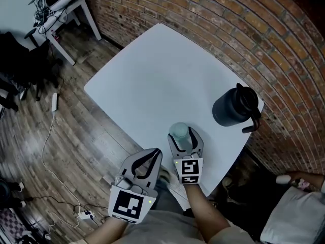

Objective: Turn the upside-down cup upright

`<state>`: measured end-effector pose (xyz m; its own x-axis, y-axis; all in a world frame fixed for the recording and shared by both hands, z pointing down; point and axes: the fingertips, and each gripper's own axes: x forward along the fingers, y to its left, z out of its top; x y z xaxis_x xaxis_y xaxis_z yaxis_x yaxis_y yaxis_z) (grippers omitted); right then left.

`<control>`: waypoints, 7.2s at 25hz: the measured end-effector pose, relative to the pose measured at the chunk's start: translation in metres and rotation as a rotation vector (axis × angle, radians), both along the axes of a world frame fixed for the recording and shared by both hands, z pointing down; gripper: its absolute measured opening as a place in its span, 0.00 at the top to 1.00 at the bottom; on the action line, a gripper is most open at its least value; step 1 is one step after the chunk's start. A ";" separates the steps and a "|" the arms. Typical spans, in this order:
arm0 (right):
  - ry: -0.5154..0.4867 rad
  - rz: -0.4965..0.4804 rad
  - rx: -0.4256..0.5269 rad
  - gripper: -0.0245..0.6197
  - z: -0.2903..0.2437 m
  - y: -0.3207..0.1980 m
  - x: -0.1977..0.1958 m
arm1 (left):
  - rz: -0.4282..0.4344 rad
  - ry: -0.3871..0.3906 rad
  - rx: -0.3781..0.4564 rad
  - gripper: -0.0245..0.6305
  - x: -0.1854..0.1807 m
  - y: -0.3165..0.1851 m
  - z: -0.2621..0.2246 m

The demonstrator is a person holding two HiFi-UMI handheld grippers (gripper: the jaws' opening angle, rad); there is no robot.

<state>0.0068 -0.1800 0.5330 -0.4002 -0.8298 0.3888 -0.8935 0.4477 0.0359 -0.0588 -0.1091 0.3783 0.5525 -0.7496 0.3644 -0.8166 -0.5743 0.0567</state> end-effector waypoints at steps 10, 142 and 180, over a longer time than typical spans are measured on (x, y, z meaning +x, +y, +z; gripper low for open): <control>0.013 -0.005 0.008 0.48 0.001 -0.010 -0.002 | -0.007 0.002 -0.012 0.94 -0.002 -0.004 0.004; -1.705 0.053 -0.212 0.48 -0.035 0.010 0.025 | 0.268 -0.057 -0.254 0.93 0.061 -0.025 0.082; -1.114 0.031 -0.027 0.95 -0.111 0.051 0.058 | 0.553 -0.467 -0.433 0.93 0.065 -0.023 0.143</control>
<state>0.0646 -0.1289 0.4223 -0.5158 -0.8423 -0.1562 -0.4314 0.4129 -0.8021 0.0065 -0.1320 0.5210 0.5200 -0.1564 0.8397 -0.4181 -0.9039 0.0906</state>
